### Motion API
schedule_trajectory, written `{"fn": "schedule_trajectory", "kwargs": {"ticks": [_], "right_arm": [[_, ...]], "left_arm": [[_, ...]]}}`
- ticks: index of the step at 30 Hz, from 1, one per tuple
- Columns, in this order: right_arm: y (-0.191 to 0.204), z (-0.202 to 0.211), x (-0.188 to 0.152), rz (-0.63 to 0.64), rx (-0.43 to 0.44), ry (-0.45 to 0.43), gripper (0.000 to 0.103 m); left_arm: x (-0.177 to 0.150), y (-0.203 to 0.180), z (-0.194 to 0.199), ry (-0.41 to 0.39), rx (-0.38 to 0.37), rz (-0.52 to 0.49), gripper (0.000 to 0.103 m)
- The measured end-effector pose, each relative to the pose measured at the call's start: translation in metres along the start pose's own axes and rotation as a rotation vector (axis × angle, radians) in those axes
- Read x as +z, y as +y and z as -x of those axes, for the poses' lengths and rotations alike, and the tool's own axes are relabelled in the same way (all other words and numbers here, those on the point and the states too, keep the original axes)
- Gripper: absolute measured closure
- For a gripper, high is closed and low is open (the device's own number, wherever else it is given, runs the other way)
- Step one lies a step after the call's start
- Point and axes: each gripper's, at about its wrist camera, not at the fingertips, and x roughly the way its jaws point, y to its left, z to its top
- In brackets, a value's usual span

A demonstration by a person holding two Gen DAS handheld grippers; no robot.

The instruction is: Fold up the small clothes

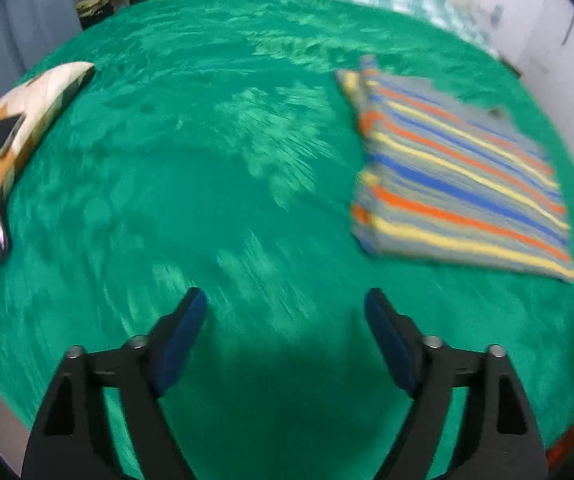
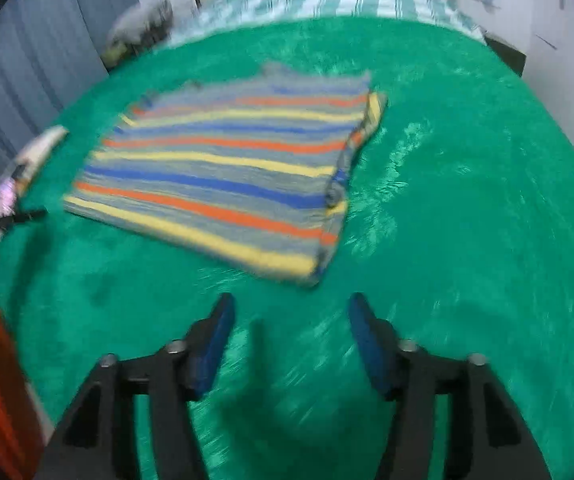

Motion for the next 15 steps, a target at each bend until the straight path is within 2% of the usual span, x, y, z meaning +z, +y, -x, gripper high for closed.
{"fn": "schedule_trajectory", "kwargs": {"ticks": [1, 4, 7, 12, 15], "right_arm": [[0.005, 0.009, -0.013, -0.012, 0.006, -0.028, 0.023], [0.020, 0.020, -0.045, -0.023, -0.036, -0.063, 0.022], [0.033, 0.019, -0.071, -0.027, -0.087, -0.058, 0.022], [0.034, 0.003, -0.082, -0.018, -0.145, -0.046, 0.019], [0.035, -0.011, -0.092, 0.004, -0.166, -0.023, 0.013]], "left_arm": [[-0.011, -0.010, 0.004, -0.018, -0.009, -0.010, 0.014], [-0.045, -0.037, 0.011, -0.061, -0.006, -0.049, 0.009], [-0.063, -0.060, -0.002, -0.042, -0.008, -0.090, 0.009], [-0.090, -0.083, -0.016, -0.103, 0.066, -0.191, 0.001], [-0.094, -0.079, -0.018, -0.125, 0.053, -0.195, 0.001]]}}
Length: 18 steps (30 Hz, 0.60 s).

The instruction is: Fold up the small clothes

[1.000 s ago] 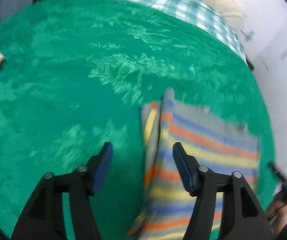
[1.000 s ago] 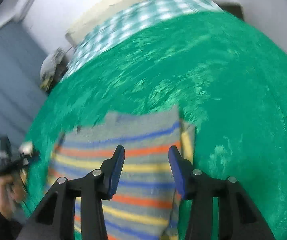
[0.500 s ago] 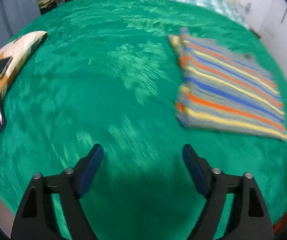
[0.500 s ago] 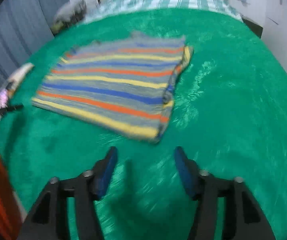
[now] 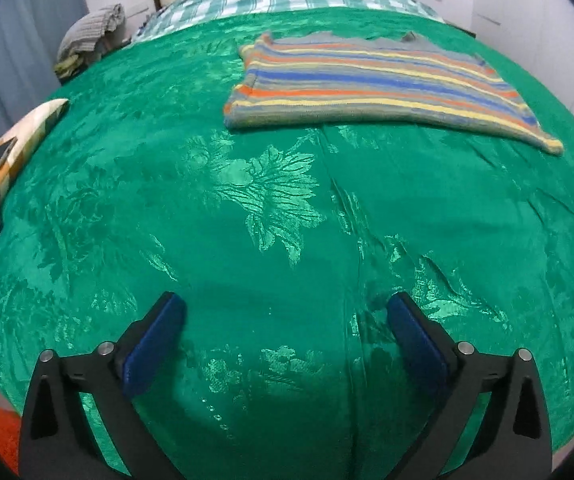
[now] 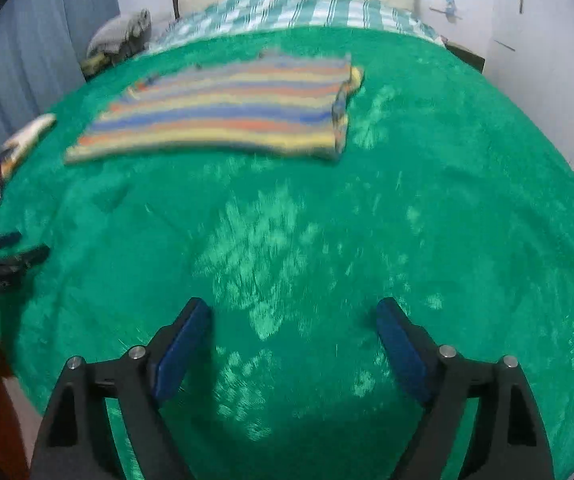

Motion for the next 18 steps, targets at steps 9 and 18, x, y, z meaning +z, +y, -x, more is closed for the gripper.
{"fn": "schedule_trajectory", "kwargs": {"ticks": [9, 18], "right_arm": [[0.009, -0.009, -0.009, -0.010, -0.025, -0.006, 0.000], [0.012, -0.010, -0.013, 0.001, -0.031, -0.019, 0.000]], "left_arm": [[-0.007, -0.002, 0.001, -0.014, -0.010, -0.016, 0.001], [-0.011, -0.005, 0.002, -0.020, -0.003, -0.020, 0.001]]}}
